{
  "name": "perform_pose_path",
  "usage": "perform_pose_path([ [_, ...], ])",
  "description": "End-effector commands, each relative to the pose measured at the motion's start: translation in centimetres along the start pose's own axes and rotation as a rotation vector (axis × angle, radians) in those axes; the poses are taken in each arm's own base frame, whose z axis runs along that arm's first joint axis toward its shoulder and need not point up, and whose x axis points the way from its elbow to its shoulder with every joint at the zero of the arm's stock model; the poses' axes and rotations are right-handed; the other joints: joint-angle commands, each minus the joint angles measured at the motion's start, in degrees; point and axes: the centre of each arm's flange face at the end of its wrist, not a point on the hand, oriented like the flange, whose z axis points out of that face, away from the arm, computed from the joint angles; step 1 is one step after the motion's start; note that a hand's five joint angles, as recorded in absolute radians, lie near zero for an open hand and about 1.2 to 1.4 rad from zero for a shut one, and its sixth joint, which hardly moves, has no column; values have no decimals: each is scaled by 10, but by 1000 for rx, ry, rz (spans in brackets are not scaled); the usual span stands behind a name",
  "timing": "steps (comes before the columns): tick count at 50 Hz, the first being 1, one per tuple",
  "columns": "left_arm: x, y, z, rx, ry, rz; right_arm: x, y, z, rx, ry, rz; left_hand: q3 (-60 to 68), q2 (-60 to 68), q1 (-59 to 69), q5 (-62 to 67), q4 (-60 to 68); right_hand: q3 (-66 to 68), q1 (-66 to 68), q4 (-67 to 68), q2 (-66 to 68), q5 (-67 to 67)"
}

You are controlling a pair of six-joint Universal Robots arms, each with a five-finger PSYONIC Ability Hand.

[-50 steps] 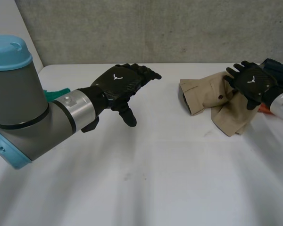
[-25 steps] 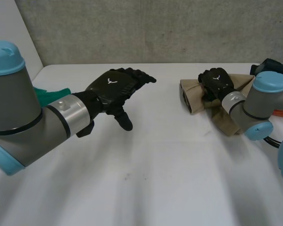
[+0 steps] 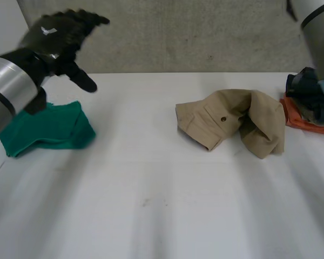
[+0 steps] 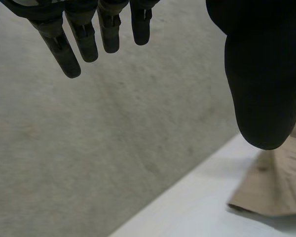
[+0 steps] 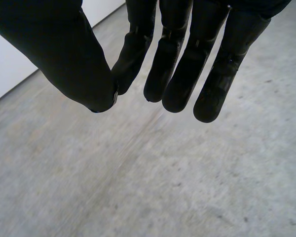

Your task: Fold the laundry.

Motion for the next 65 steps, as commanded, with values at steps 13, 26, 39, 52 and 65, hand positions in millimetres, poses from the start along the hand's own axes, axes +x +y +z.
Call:
perform_pose_path([
  [13,5,23,-10,-35,-3,-63,-33,169,-80,-598,-80,-68,20,13,33,7,12,-578,-510,-581,-576,-567],
  [26,19,46,-9,-77,34,-76,-46,281,-91,-606,-74,-207,22,15,35,8,14,24,92,21,26,36],
  [39,10,42,-11,-63,5,-73,-46,120,-24,-242,-56,-113,22,15,35,8,14,121,189,118,123,132],
  [52,-19,11,-19,29,-92,-36,-30,-21,-5,39,-12,40,17,10,30,3,9,121,189,118,123,132],
  [65,-13,22,-25,-7,-82,-51,-46,55,-50,-357,-54,79,14,6,27,0,6,-434,-366,-437,-432,-422],
])
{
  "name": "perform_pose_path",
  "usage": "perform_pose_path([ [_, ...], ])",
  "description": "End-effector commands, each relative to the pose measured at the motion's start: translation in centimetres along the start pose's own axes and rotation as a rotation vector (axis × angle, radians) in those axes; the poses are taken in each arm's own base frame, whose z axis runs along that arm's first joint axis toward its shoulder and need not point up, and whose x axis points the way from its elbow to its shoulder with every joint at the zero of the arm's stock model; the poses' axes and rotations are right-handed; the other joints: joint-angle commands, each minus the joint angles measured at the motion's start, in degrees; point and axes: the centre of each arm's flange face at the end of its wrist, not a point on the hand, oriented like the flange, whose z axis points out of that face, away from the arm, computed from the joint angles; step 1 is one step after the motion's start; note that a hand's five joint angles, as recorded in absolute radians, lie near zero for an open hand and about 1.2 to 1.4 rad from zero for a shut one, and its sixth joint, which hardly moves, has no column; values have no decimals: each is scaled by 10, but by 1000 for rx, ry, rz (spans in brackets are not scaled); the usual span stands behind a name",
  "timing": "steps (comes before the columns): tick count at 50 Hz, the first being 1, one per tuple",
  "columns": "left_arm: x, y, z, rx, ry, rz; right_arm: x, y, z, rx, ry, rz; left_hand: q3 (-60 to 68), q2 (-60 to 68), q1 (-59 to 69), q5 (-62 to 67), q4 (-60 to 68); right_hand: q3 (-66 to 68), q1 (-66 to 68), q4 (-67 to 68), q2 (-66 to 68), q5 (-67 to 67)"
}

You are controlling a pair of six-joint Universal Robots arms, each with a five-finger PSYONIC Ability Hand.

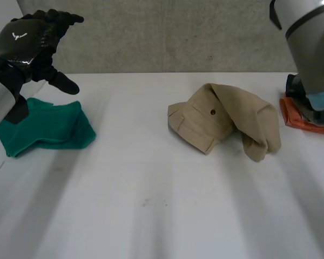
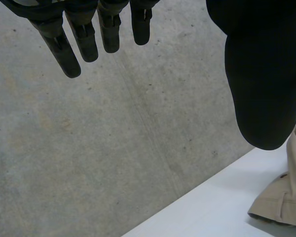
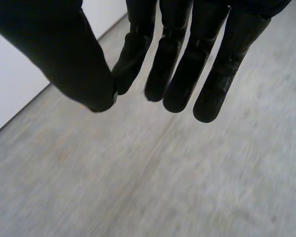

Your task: Fold the laundry.

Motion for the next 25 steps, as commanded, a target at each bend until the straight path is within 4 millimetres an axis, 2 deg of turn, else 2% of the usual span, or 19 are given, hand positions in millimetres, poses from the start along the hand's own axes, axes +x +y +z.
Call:
perform_pose_path([
  [1,4,16,-3,-49,11,-18,-10,91,-36,-392,-17,37,14,6,27,0,6,-538,-473,-541,-538,-523],
  [2,5,17,-4,-53,14,-20,-10,105,-41,-445,-5,43,14,6,27,0,6,-579,-514,-582,-578,-564],
  [3,8,20,-5,-61,21,-24,-8,127,-50,-529,29,47,14,6,27,0,6,-579,-514,-582,-578,-564],
  [5,10,22,-5,-68,27,-27,-8,147,-58,-589,63,48,14,6,27,0,6,-579,-514,-582,-578,-564],
  [6,12,25,-4,-73,34,-30,-7,163,-63,-622,89,51,14,6,27,0,6,-579,-514,-582,-578,-564],
  [9,18,34,-1,-89,54,-36,-1,190,-69,-660,121,89,15,8,28,2,7,-579,-514,-582,-578,-564],
  [10,19,36,-1,-93,58,-39,8,204,-67,-662,151,133,15,8,28,2,7,-579,-514,-582,-578,-564],
  [13,24,42,0,-108,74,-46,16,227,-68,-680,191,210,15,8,28,2,7,-579,-514,-582,-578,-564],
  [14,26,43,0,-112,78,-48,15,242,-71,-695,201,249,15,8,28,2,7,-579,-514,-582,-578,-564],
  [19,42,52,-1,-141,127,-60,16,279,-76,-720,209,279,15,8,28,2,7,-579,-514,-582,-578,-564],
  [21,43,55,-1,-148,131,-63,17,287,-76,-717,212,278,15,8,28,2,7,-579,-514,-582,-578,-564],
  [25,45,58,1,-155,136,-64,24,317,-84,-739,231,276,17,10,30,3,9,-579,-514,-582,-578,-564],
])
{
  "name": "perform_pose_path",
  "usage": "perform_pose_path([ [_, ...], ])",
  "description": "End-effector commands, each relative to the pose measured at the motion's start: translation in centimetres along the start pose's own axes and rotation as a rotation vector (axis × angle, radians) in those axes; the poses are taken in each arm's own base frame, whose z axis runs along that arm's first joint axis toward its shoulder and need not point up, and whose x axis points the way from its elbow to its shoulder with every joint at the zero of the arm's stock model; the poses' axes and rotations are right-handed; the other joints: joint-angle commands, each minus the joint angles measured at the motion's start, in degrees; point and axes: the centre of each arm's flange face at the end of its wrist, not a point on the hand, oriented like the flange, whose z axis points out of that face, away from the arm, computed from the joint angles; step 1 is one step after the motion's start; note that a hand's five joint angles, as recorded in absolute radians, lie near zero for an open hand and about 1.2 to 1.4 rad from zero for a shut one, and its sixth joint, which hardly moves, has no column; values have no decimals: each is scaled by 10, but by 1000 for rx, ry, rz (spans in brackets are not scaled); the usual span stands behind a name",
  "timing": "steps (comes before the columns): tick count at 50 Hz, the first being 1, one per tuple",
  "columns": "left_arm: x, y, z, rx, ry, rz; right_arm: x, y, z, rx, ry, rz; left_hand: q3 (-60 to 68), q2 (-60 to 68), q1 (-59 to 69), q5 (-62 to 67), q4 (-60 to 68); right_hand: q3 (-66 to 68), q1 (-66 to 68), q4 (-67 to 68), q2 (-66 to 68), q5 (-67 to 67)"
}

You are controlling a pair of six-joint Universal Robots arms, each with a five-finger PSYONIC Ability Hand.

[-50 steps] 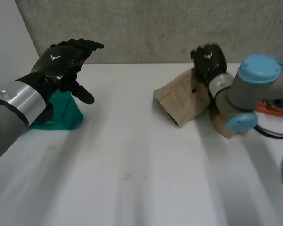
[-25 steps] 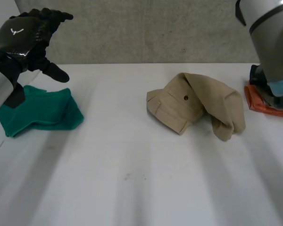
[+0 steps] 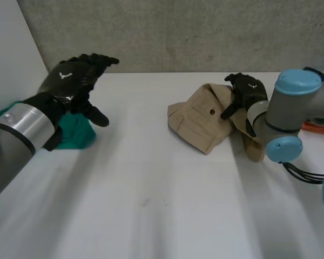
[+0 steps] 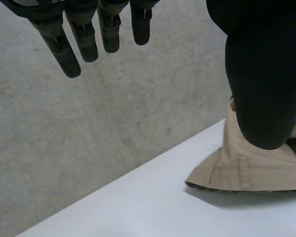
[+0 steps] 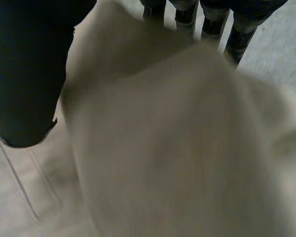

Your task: Fold the laundry.

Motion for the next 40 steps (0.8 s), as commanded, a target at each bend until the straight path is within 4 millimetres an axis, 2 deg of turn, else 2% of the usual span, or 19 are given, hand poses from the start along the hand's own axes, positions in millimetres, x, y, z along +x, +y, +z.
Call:
perform_pose_path([
  [1,5,7,3,-17,17,-6,16,37,24,-28,12,4,19,11,32,5,11,32,32,19,28,15],
  [3,5,9,4,-23,17,-6,15,44,26,-43,0,5,19,11,32,5,11,220,220,207,216,203],
  [4,5,10,4,-25,17,-7,14,45,26,-48,-9,6,19,11,32,5,11,411,411,398,407,394],
  [5,5,11,4,-29,17,-8,13,45,26,-49,-26,6,19,11,32,5,11,675,676,663,671,659],
  [8,4,11,5,-31,16,-9,10,38,25,-40,-48,5,19,11,32,5,11,678,678,665,674,661],
  [11,3,10,5,-26,14,-7,-3,-3,18,32,-101,3,19,11,32,5,11,678,678,665,674,661],
  [12,2,10,5,-26,13,-7,-8,-25,11,70,-125,7,19,11,32,5,11,678,678,665,674,661],
  [15,1,9,5,-24,8,-6,-15,-59,0,134,-157,11,19,11,32,5,11,678,678,665,674,661],
  [16,1,9,5,-22,8,-6,-19,-83,-8,184,-175,17,19,11,32,5,11,678,678,665,674,661],
  [19,1,6,4,-15,8,-3,-25,-119,-22,263,-200,35,19,11,32,5,11,678,678,665,674,661],
  [20,1,6,4,-14,6,-3,-28,-141,-32,308,-216,50,19,11,32,5,11,678,678,665,674,661],
  [23,-3,1,4,-1,-7,2,-34,-171,-51,373,-242,73,19,11,32,5,11,678,678,665,674,661],
  [24,-4,-1,3,7,-12,5,-37,-193,-65,427,-261,86,19,11,32,5,11,678,678,665,674,661],
  [28,-17,-20,-2,65,-60,26,-43,-230,-95,549,-299,111,19,11,32,5,11,678,678,665,674,661],
  [31,-28,-28,-5,92,-100,37,-47,-241,-113,596,-321,117,17,10,30,3,9,678,678,665,674,661],
  [34,-37,-39,-8,129,-136,34,-57,-233,-122,581,-351,118,17,10,30,3,9,678,678,665,674,661],
  [37,-42,-45,-11,156,-152,12,-84,-212,-137,514,-435,118,17,10,30,3,9,678,678,665,674,661],
  [38,-43,-46,-11,158,-155,5,-96,-192,-142,451,-477,120,17,10,30,3,9,678,678,665,674,661],
  [40,-46,-46,-11,163,-159,-10,-105,-166,-146,368,-508,119,17,10,30,3,9,678,678,665,674,661],
])
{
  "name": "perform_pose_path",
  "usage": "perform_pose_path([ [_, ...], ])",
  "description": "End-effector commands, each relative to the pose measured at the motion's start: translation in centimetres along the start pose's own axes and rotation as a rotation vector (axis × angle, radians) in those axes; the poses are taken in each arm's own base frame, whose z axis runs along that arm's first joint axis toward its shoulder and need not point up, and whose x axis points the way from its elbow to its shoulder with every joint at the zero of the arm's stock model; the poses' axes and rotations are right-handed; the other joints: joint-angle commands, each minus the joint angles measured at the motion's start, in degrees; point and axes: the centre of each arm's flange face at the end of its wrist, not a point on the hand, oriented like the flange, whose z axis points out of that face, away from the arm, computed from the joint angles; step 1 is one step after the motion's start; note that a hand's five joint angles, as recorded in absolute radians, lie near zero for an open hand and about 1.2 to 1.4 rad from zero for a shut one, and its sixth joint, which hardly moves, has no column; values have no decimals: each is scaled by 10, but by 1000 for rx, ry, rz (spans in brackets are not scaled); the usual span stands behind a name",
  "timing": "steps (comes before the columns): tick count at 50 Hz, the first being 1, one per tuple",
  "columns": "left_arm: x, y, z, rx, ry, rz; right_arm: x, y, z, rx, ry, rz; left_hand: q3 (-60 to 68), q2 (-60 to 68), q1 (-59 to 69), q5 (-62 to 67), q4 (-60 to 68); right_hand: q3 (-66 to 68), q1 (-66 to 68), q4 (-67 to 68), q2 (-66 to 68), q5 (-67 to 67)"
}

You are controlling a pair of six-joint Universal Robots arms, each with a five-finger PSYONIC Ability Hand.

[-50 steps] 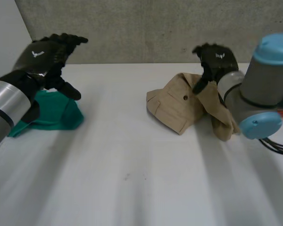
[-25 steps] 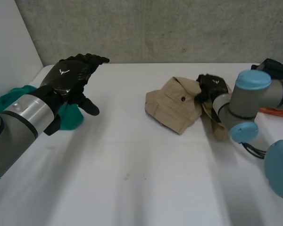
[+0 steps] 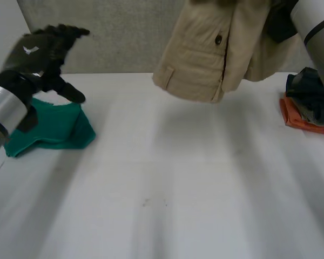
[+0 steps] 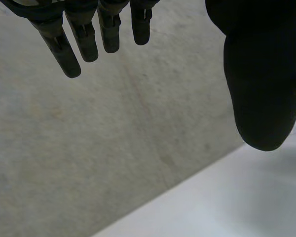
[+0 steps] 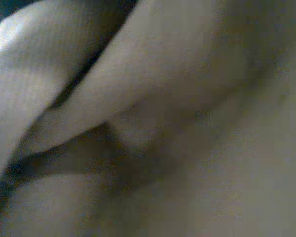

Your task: Fold the laundry.

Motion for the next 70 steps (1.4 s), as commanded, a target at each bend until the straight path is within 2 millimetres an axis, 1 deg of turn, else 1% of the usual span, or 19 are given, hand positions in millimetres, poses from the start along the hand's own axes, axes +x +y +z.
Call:
perform_pose_path([
  [1,-12,-9,-1,36,-38,-43,-53,64,-49,-239,-125,78,17,10,30,3,9,123,201,118,125,147],
  [2,-13,-9,-1,35,-40,-45,-59,93,-69,-342,-142,80,17,10,30,3,9,123,201,118,125,147],
  [6,-11,-5,-3,23,-35,-51,-71,161,-127,-631,-193,-22,17,10,30,3,9,123,201,118,125,147],
  [8,-10,-4,-3,18,-32,-52,-73,173,-142,-714,-224,-113,17,10,30,3,9,94,172,89,96,118],
  [9,-9,-2,-2,13,-31,-53,-72,175,-146,-744,-238,-157,17,10,30,3,9,-60,19,-65,-57,-36],
  [10,-9,-1,-2,10,-31,-54,-70,173,-150,-785,-260,-250,17,10,30,3,9,-418,-339,-423,-415,-393],
  [11,-8,0,-2,6,-26,-55,-68,171,-151,-798,-265,-286,17,10,30,3,9,-577,-499,-582,-575,-553],
  [17,2,19,2,-52,8,-73,-63,131,-135,-711,-234,-409,19,11,32,5,11,-577,-499,-582,-575,-553],
  [22,27,47,4,-141,84,-99,-22,98,-127,-660,-61,-339,24,16,37,10,16,-577,-499,-582,-575,-553],
  [28,59,82,8,-242,176,-118,-7,75,-134,-615,16,-254,42,35,55,29,34,-577,-499,-582,-575,-553],
  [40,108,153,13,-440,321,58,28,90,-158,-704,39,-180,82,75,96,69,75,-577,-499,-582,-575,-553],
  [44,113,168,17,-482,300,81,30,92,-160,-707,41,-177,193,186,206,180,185,-577,-499,-582,-575,-553],
  [48,109,171,20,-488,250,93,33,95,-160,-697,43,-187,548,540,561,534,540,-577,-499,-582,-575,-553],
  [49,106,169,21,-483,225,99,35,97,-160,-691,48,-192,686,679,700,673,679,-577,-499,-582,-575,-553],
  [52,102,164,25,-460,180,113,37,99,-159,-685,51,-197,688,681,701,674,680,-577,-499,-582,-575,-553],
  [56,84,130,43,-321,27,145,39,100,-157,-680,52,-201,688,681,701,674,680,-577,-499,-582,-575,-553],
  [60,49,80,59,-127,-159,156,39,97,-153,-665,49,-210,688,681,701,674,680,-577,-499,-582,-575,-553],
  [63,17,13,70,151,-272,163,39,96,-151,-657,45,-214,688,681,701,674,680,-577,-499,-582,-575,-553],
  [70,25,-62,70,452,-224,170,41,100,-150,-655,50,-208,688,681,701,674,680,-577,-499,-582,-575,-553],
])
